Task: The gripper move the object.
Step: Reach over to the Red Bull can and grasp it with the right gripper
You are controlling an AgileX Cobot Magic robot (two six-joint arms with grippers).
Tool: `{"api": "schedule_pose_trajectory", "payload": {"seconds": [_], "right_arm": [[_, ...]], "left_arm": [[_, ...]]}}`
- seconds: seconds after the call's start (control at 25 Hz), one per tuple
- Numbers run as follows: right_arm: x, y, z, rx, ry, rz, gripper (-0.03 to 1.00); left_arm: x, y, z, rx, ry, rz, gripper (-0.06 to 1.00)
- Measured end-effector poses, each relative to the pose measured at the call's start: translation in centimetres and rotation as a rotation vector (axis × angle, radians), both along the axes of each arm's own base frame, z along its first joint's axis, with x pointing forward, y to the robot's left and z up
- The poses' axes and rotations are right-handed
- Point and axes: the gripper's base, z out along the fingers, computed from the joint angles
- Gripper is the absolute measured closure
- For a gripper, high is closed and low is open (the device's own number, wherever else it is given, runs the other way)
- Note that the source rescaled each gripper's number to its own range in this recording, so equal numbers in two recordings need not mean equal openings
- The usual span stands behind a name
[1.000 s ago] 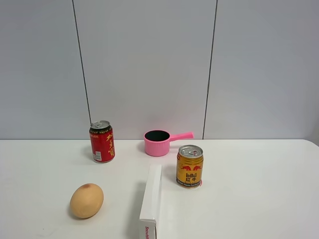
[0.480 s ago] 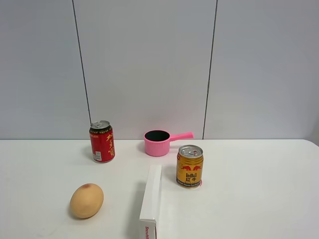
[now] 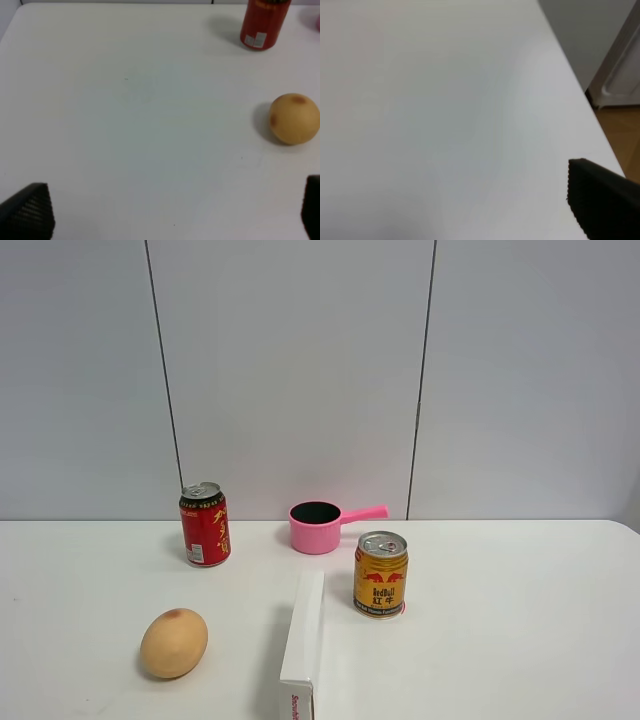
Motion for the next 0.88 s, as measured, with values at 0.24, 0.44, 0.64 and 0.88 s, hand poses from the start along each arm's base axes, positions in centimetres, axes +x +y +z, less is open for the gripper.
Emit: {"api": "schedule_pose_trajectory", "payload": {"seconds": [0.24, 0.44, 0.64, 0.88], "right_arm": [[2.9, 0.2, 3.4, -0.023, 0.008, 0.034, -0.03], [5.9, 0.6, 4.1, -0.020, 0.031, 0.071, -0.03], [8.8, 0.6, 3.9, -0.011, 0.054, 0.073, -0.03], [12.4, 0.7, 2.8, -0.034, 0.111, 0.091, -0.03]], "left_arm": [[0.0, 0.0, 0.0, 0.000, 0.000, 0.000, -0.06], [0.0, 0.0, 0.0, 0.000, 0.000, 0.000, -0.06], [0.0, 0.0, 0.0, 0.000, 0.000, 0.000, -0.06], [0.0, 0.0, 0.0, 0.000, 0.000, 0.000, -0.06]]}}
